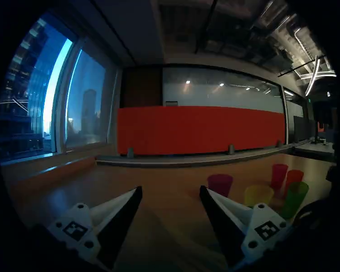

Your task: Pour water

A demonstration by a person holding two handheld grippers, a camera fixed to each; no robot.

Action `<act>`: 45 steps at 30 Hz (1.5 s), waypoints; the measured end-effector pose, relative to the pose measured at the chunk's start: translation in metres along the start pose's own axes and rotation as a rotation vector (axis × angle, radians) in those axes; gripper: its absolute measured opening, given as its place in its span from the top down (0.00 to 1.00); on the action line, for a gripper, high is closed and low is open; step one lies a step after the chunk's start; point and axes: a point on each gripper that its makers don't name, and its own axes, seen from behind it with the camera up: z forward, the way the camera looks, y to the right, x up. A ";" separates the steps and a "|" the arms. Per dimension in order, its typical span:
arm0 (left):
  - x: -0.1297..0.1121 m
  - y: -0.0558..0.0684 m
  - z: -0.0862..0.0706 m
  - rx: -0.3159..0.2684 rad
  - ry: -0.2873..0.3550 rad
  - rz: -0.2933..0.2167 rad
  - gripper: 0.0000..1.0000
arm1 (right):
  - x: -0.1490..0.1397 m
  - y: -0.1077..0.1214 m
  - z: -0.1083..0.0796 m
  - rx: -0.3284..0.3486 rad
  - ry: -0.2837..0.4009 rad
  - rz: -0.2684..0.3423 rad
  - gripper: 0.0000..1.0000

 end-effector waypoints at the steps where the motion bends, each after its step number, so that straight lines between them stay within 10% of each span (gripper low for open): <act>1: 0.000 -0.001 0.000 -0.001 0.000 -0.002 0.06 | 0.000 0.000 0.000 0.001 0.000 -0.001 0.01; 45: -0.002 -0.002 0.001 -0.003 -0.002 -0.003 0.06 | -0.018 -0.024 0.006 0.085 0.035 -0.004 0.01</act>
